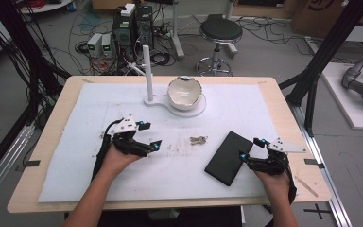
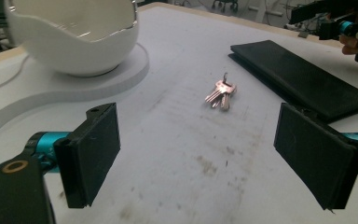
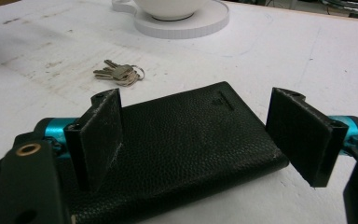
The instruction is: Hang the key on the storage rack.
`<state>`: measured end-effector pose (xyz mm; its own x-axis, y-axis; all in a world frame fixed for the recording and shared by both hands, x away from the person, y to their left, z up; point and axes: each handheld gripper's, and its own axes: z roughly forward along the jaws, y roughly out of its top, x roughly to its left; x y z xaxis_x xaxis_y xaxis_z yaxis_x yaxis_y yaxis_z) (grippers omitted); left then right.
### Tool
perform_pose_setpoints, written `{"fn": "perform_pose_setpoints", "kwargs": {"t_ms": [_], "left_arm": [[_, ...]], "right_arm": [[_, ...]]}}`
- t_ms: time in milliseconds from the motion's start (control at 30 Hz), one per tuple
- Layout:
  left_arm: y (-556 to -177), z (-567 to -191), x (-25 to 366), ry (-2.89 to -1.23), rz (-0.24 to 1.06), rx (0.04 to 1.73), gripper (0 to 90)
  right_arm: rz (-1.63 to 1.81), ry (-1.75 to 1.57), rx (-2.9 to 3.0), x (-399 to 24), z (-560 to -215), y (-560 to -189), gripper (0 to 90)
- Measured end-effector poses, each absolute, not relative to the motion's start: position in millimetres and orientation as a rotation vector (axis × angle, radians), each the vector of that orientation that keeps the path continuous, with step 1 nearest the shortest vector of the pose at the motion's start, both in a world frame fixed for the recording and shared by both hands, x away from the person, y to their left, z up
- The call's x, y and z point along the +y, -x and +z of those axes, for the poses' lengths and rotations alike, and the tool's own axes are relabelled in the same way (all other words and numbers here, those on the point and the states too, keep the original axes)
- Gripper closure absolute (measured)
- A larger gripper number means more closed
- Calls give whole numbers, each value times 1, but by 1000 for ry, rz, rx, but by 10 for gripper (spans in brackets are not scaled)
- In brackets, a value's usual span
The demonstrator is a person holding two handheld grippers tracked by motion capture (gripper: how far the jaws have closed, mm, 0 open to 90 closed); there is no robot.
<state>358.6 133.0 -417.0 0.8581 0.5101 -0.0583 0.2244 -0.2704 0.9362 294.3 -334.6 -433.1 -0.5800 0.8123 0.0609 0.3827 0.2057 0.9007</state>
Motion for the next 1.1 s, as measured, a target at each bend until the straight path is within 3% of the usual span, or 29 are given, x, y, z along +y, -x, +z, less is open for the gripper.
{"fn": "perform_pose_setpoints", "kwargs": {"t_ms": [233,767,1100], "left_arm": [[-380,-415,89,-1923,235,530,144],[-413,-411,7,-2068,215,466,147],[-424,-422,-16,-2129,181,470,284]], "right_arm": [[1357,-1140,2054,-335,-434,-296,196],[1348,-1188,2033,-340,-434,-298,196],[1342,-1185,2042,-339,-435,-299,196]]}}
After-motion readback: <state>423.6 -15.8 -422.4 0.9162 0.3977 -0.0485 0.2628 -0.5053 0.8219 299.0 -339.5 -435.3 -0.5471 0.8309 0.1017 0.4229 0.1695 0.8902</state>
